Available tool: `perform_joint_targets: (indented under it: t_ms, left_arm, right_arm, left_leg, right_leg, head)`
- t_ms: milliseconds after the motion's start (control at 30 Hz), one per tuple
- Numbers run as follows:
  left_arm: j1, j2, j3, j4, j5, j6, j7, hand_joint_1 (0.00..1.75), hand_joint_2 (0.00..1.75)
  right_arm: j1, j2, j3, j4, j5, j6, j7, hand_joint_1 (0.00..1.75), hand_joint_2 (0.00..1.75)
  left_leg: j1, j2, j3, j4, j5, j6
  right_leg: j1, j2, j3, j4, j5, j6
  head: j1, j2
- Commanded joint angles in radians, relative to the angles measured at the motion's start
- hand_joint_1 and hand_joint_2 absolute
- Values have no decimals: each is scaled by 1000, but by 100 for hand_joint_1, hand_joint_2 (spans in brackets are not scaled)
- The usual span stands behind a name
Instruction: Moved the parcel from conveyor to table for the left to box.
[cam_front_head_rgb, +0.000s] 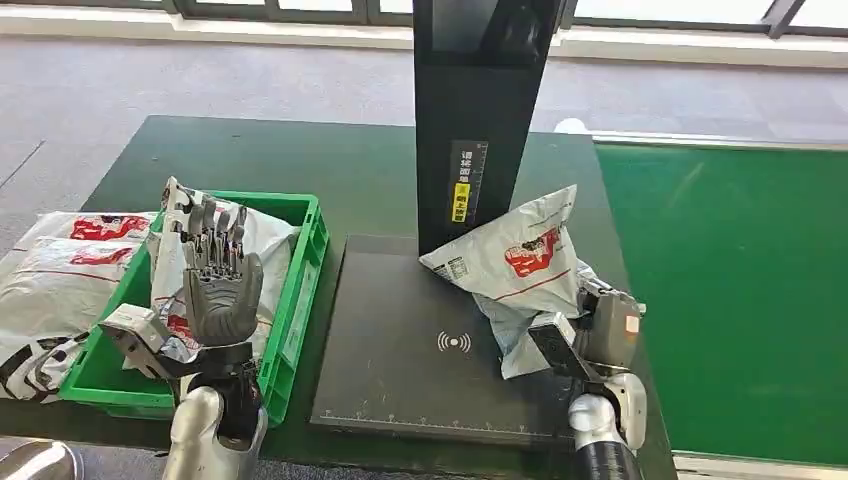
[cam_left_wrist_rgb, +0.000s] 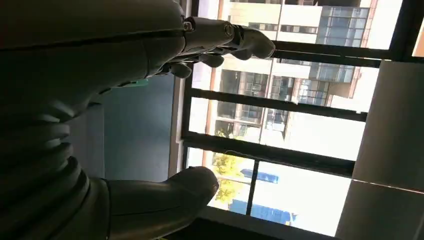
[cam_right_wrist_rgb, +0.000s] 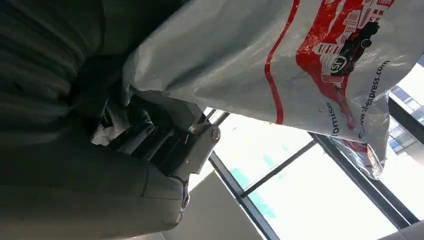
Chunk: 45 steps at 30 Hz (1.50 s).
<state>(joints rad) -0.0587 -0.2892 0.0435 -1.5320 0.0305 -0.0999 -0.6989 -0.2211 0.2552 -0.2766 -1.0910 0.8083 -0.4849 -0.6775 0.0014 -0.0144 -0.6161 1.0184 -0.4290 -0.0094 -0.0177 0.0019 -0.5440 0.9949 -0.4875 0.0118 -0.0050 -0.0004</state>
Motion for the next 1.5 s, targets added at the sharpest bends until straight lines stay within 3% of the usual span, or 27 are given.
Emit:
perform_joint_targets:
  t_ms: [33,133,833,900,1167,1500]
  left_arm:
    - [13,-54,49,25,-6,-12,1,0,175]
    - [10,-54,54,29,-7,-18,1,0,175]
    - [10,-54,54,29,-7,-18,1,0,175]
    - [3,-55,50,45,-15,-24,1,0,175]
    - [-3,-60,33,55,-27,-6,1,0,175]
    - [-30,-56,30,83,-43,9,1,0,175]
  right_arm:
    - [-16,-38,48,63,18,83,24,175,175]
    - [-25,-47,74,112,89,122,65,175,175]
    - [-25,-47,74,112,89,122,65,175,175]
    - [-44,-43,89,165,122,163,91,175,175]
    - [-125,-30,110,391,133,141,51,175,175]
    - [-159,-20,210,463,192,226,12,175,175]
  left_leg:
    - [0,2,3,-2,-1,0]
    - [0,3,4,-3,-1,0]
    - [0,2,2,-1,-1,0]
    - [0,2,2,-1,-1,0]
    - [1,3,3,-2,-1,0]
    - [1,3,2,-1,0,0]
  right_leg:
    - [0,1,3,-2,0,-1]
    - [0,1,4,-3,0,-1]
    - [0,1,2,-2,0,-1]
    - [0,1,2,-2,0,-1]
    - [1,2,3,-2,1,-1]
    - [1,1,2,-1,0,-1]
  head:
    - [0,0]
    - [0,0]
    - [0,0]
    - [0,0]
    - [0,0]
    - [0,0]
